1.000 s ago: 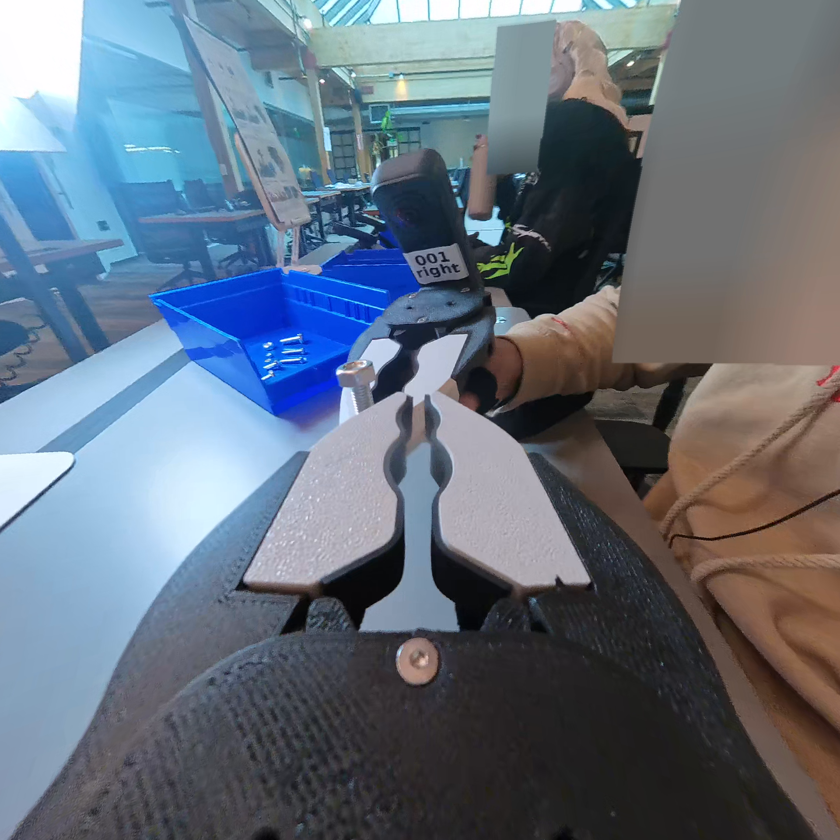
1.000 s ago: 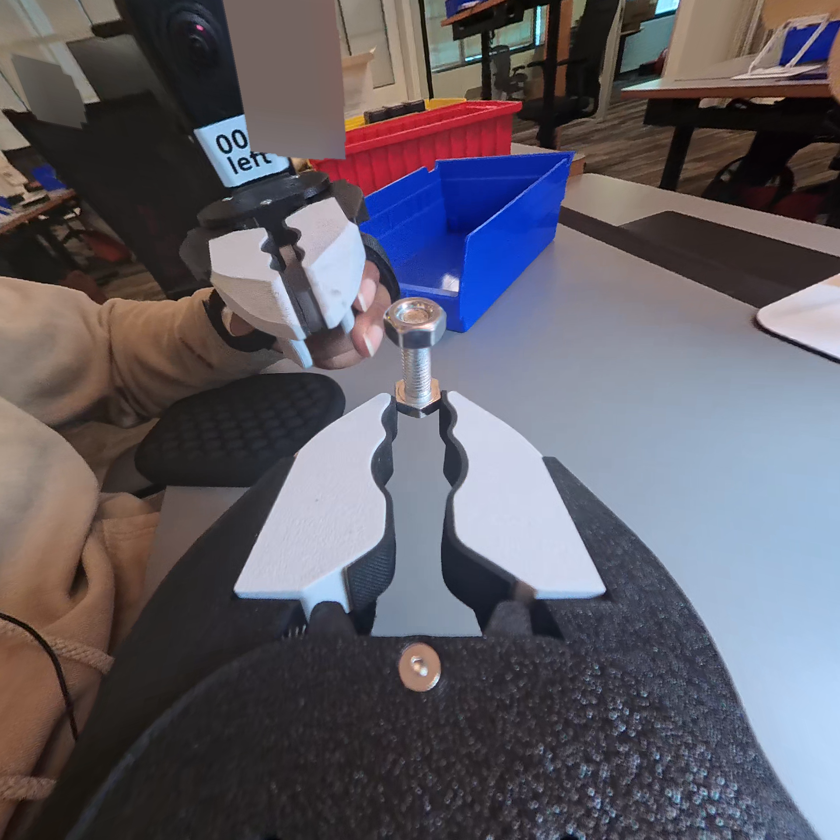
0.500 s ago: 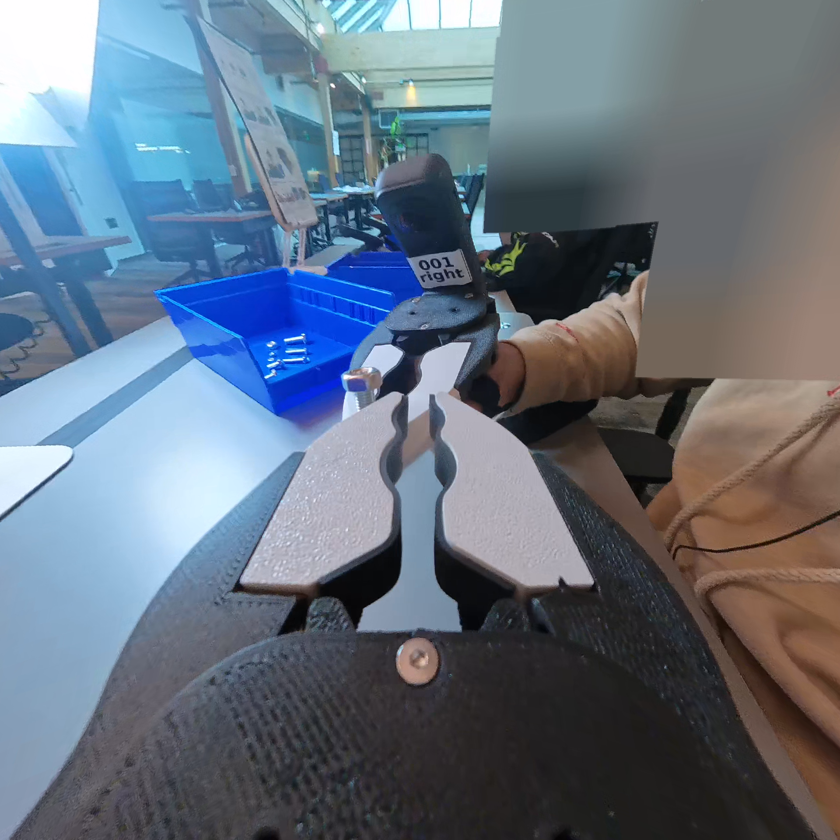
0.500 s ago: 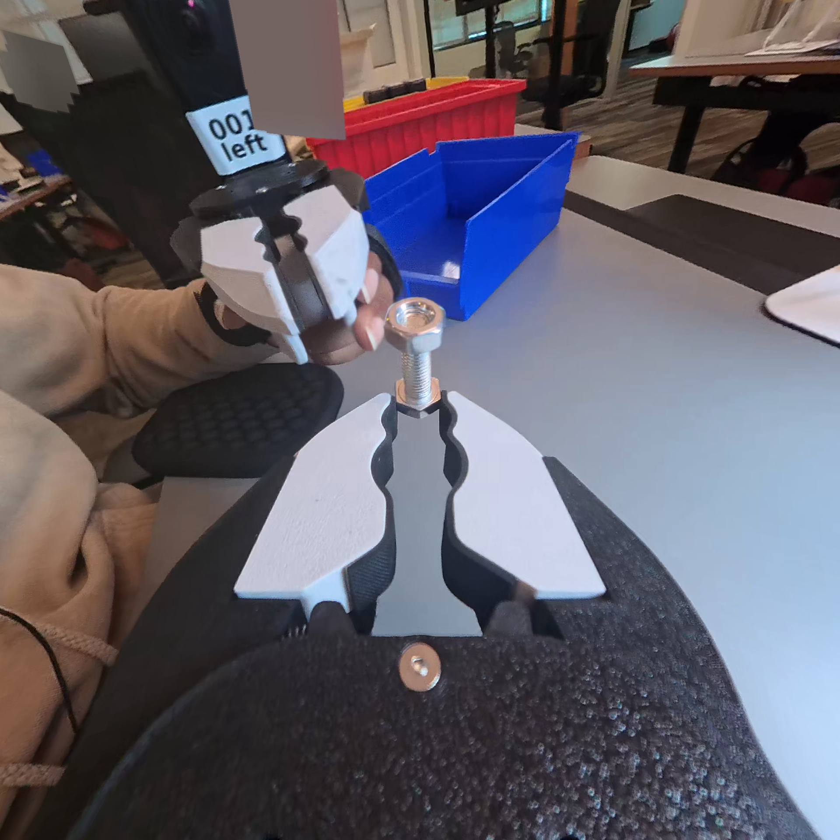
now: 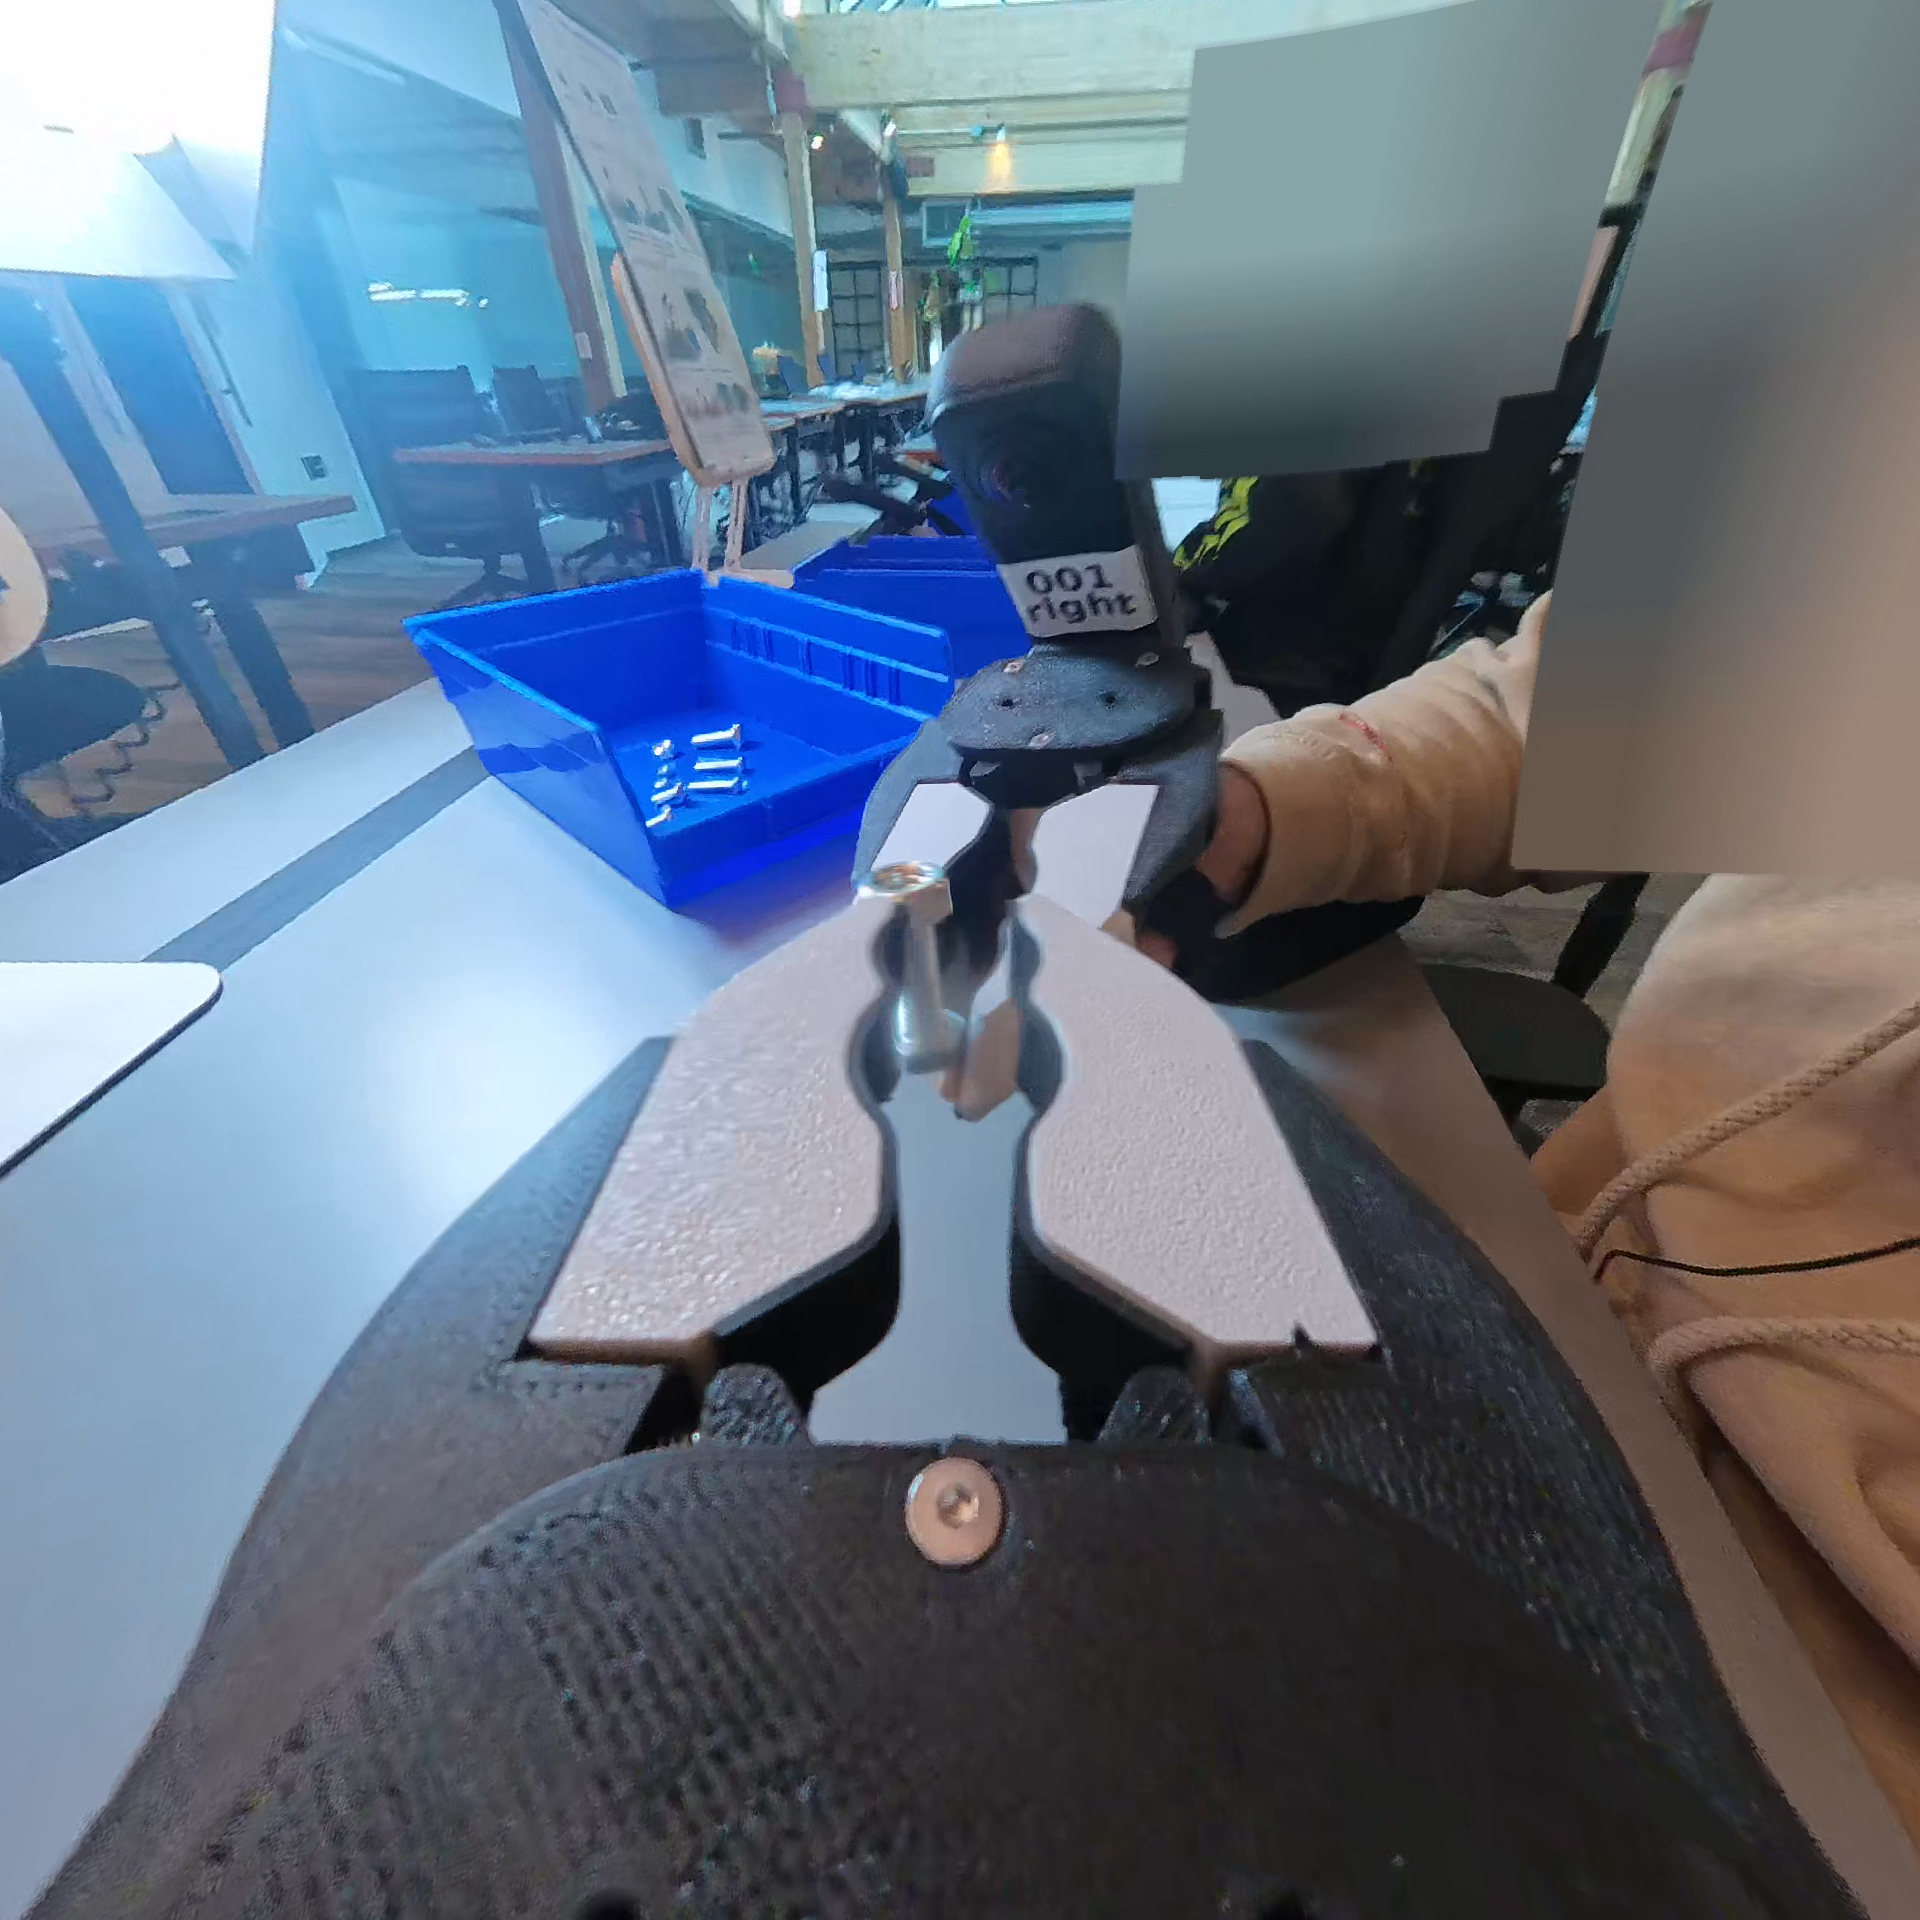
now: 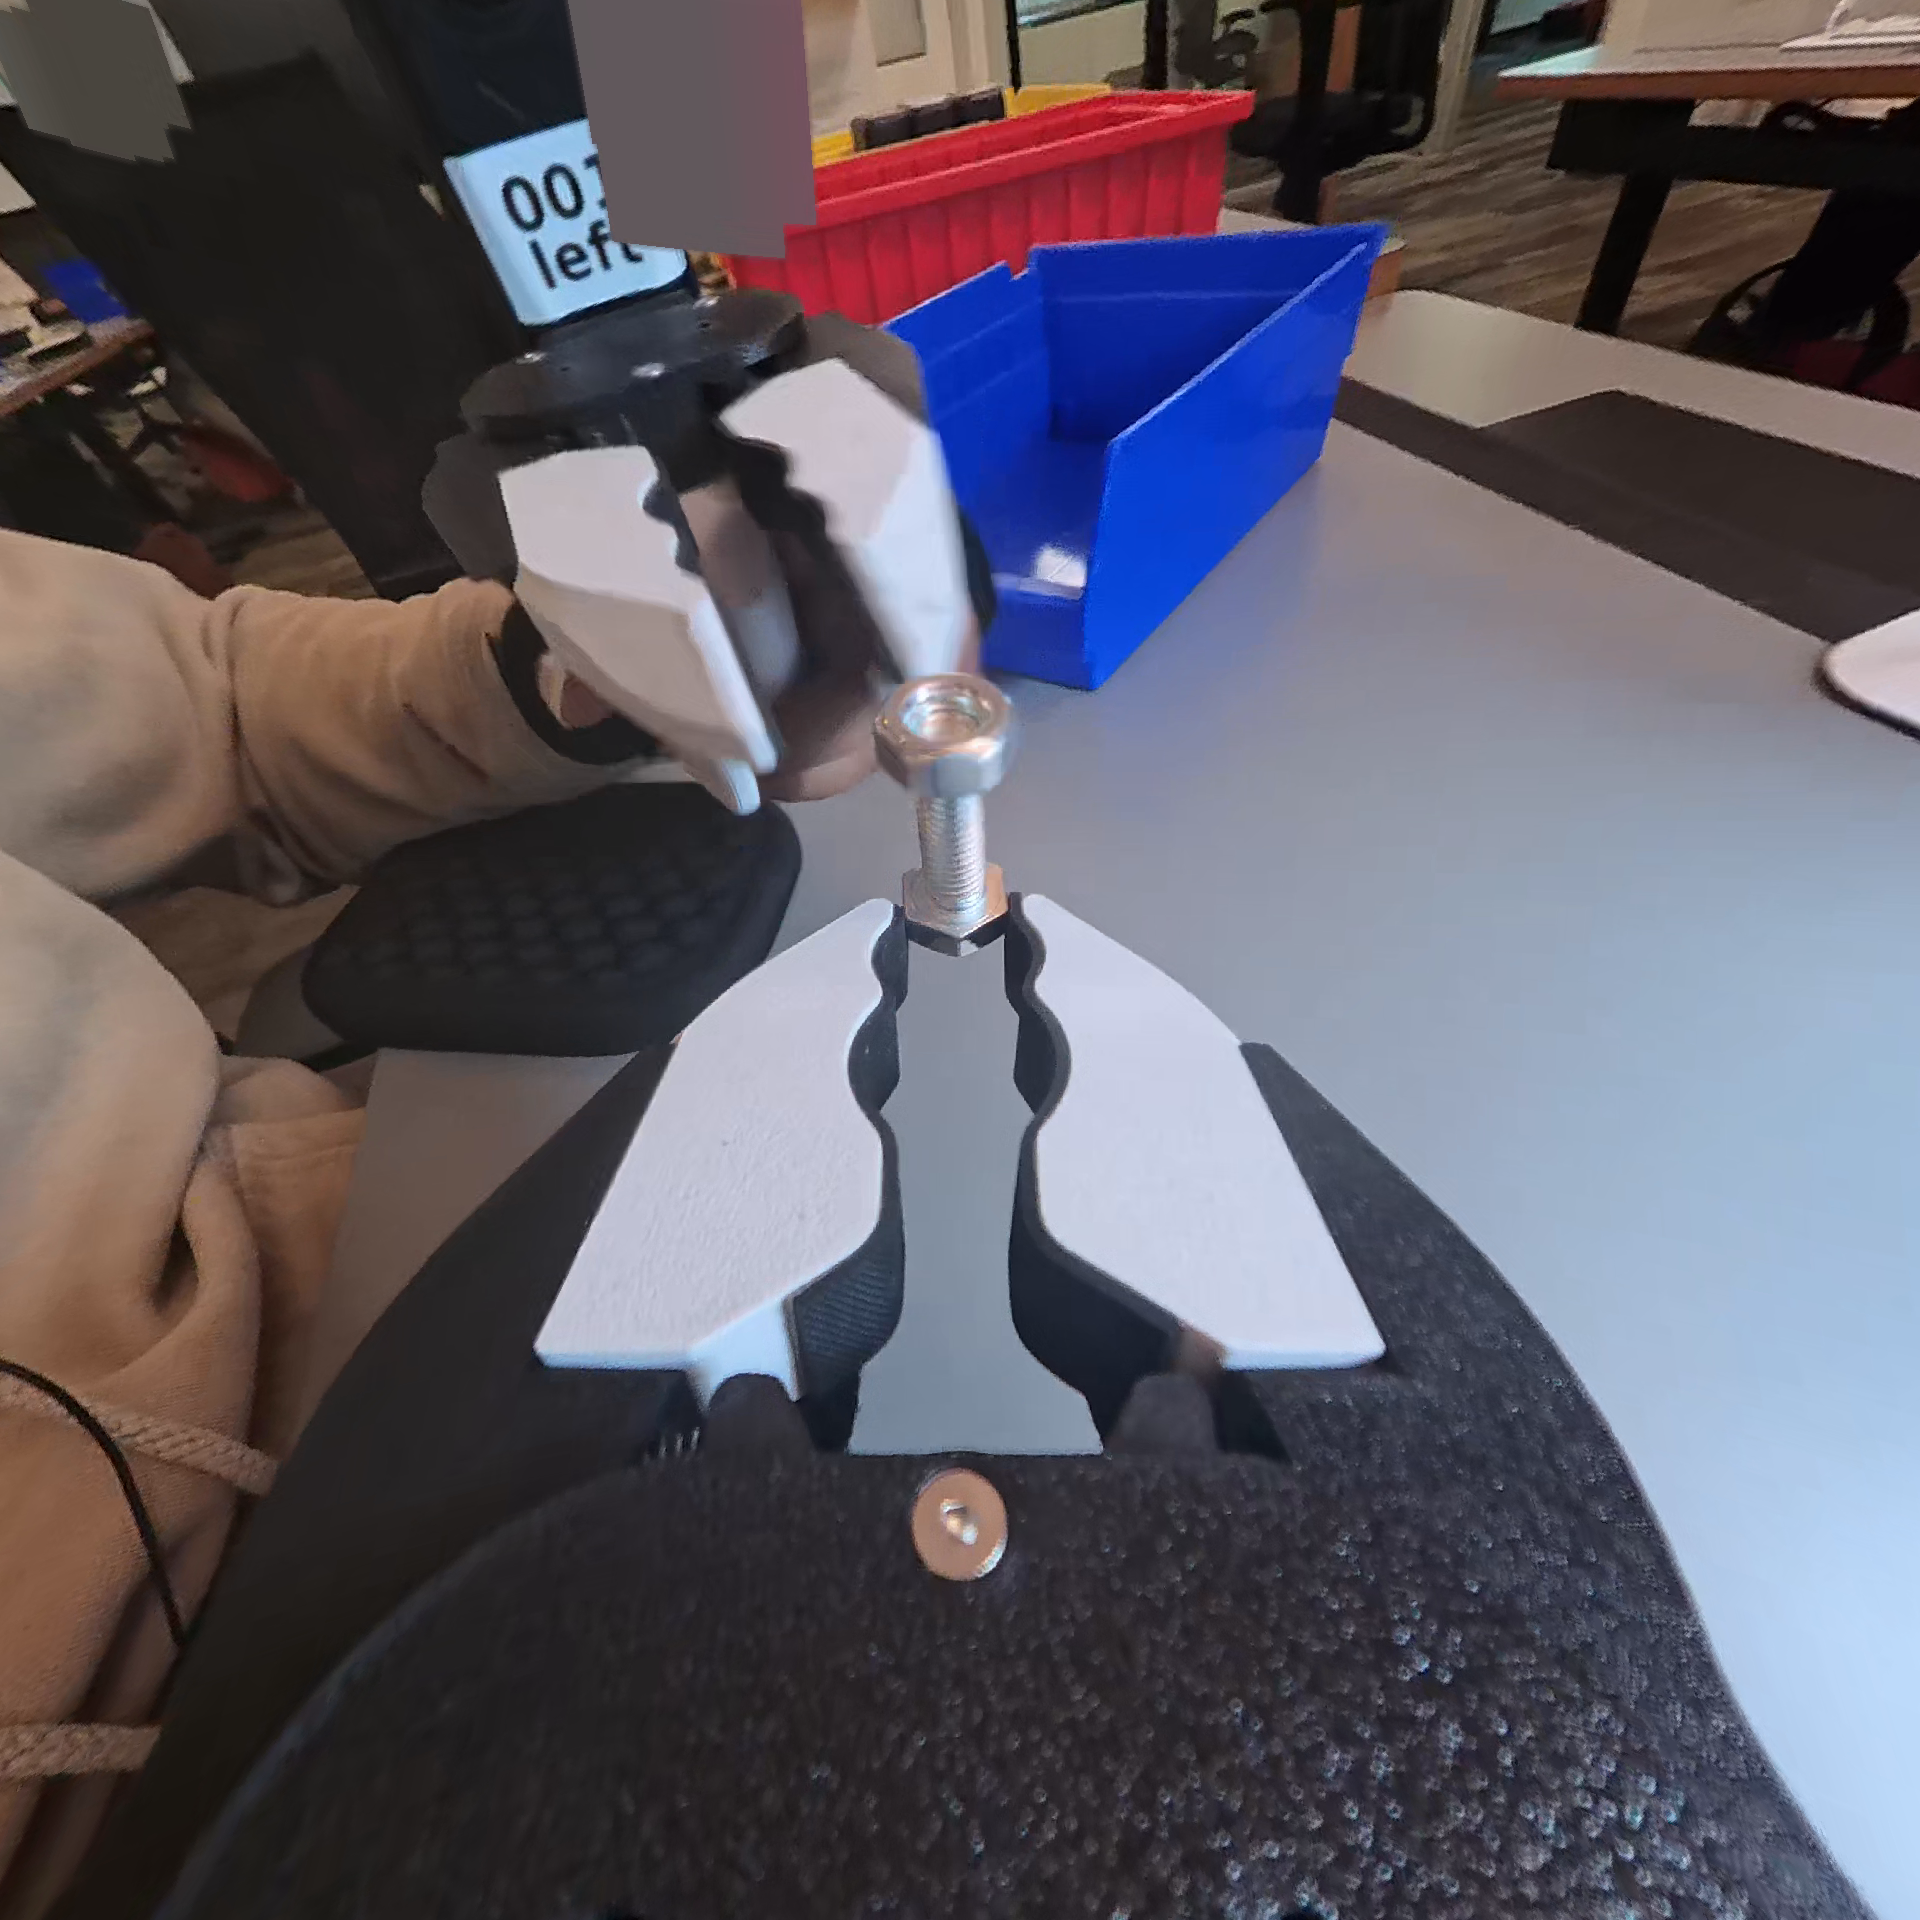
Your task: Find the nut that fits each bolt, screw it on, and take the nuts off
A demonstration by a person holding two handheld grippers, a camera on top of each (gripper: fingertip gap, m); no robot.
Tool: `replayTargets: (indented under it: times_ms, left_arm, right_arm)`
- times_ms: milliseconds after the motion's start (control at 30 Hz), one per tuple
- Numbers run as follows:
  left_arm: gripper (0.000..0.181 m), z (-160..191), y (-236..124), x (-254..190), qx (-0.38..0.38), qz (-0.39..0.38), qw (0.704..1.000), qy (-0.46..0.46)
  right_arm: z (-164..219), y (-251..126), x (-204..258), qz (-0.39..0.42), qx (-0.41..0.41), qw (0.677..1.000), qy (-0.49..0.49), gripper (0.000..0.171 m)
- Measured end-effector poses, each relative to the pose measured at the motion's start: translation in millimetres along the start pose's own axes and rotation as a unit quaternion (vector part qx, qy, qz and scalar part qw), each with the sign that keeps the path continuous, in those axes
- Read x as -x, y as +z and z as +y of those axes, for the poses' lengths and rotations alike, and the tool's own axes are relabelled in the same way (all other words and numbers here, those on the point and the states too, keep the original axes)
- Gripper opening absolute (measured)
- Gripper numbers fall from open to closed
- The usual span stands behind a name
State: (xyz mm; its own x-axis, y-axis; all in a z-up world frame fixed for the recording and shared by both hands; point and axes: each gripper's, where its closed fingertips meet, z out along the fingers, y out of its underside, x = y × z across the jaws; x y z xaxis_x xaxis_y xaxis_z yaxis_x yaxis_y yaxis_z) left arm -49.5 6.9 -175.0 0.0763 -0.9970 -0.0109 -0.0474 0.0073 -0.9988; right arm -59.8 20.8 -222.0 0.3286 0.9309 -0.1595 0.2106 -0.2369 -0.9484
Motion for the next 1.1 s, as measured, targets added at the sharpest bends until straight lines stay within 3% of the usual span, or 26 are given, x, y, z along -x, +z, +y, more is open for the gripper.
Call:
replayTargets:
  times_ms: [100, 367, 833, 1100]
  left_arm:
    - [0.014, -5.8, -5.6, 5.8, -0.014, -0.013, 1.0, -0.001]
    - [0.034, 7.2, 6.3, -0.3, 0.011, 0.002, 1.0, -0.009]
    - [0.01, 1.1, -3.7, 4.5, 0.001, -0.003, 1.0, -0.002]
    - [0.037, 7.0, 3.9, -1.4, 0.006, 0.021, 1.0, -0.02]
  right_arm:
    - [-2.2, -2.9, -2.1, 0.002, -0.005, 1.0, 0.003, 0.018]
    - [5.8, 7.6, 15.9, -0.027, 0.015, 0.999, -0.012, 0.018]
    - [-1.1, -0.6, 2.9, -0.004, -0.003, 1.0, -0.002, 0.018]
    - [5.6, 6.6, 18.9, -0.032, 0.015, 0.999, -0.019, 0.018]
